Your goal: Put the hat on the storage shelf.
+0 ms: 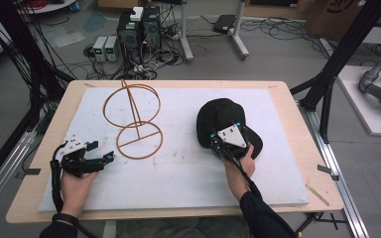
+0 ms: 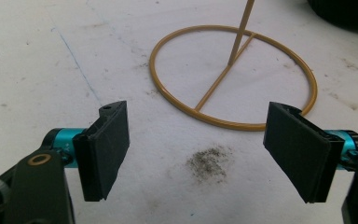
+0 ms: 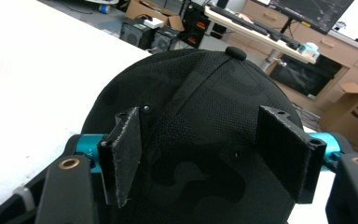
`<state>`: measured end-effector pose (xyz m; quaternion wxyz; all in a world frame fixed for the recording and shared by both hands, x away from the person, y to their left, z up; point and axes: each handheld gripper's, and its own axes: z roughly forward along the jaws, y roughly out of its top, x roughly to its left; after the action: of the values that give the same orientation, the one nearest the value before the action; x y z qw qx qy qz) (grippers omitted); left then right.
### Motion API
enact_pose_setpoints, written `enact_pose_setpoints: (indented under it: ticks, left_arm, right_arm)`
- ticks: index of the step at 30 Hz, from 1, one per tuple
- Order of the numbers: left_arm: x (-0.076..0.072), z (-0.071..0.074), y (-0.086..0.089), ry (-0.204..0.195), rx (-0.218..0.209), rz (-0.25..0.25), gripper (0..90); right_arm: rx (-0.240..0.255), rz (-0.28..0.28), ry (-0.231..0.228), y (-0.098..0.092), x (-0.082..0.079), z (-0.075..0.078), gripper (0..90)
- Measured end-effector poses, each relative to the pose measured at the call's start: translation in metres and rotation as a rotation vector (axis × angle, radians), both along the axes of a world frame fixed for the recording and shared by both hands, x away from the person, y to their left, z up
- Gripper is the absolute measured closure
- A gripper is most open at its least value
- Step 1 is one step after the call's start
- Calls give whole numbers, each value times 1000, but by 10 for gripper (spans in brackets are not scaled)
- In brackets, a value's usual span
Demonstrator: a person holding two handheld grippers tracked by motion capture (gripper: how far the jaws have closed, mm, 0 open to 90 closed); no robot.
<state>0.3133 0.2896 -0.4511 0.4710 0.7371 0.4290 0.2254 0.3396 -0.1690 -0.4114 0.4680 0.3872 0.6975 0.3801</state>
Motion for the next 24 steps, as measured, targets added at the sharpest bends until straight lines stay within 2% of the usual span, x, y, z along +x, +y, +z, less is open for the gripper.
enact_pose_setpoints:
  ticks: [10,14,16,21,24]
  left_arm:
    - [-1,0,0,-4,1,-4,226]
    - [-1,0,0,-5,0,-7,226]
    - [0,0,0,-3,2,-8,226]
    - [0,0,0,2,3,-6,227]
    - [0,0,0,2,3,-6,228]
  right_arm:
    - [-4,-4,7,-4,-4,3,341]
    - [-13,6,9,-6,-8,5,402]
    - [-25,-7,14,-10,-9,5,438]
    - [-9,-22,24,-18,-9,6,445]
    - [-8,-28,26,-21,-10,5,495]
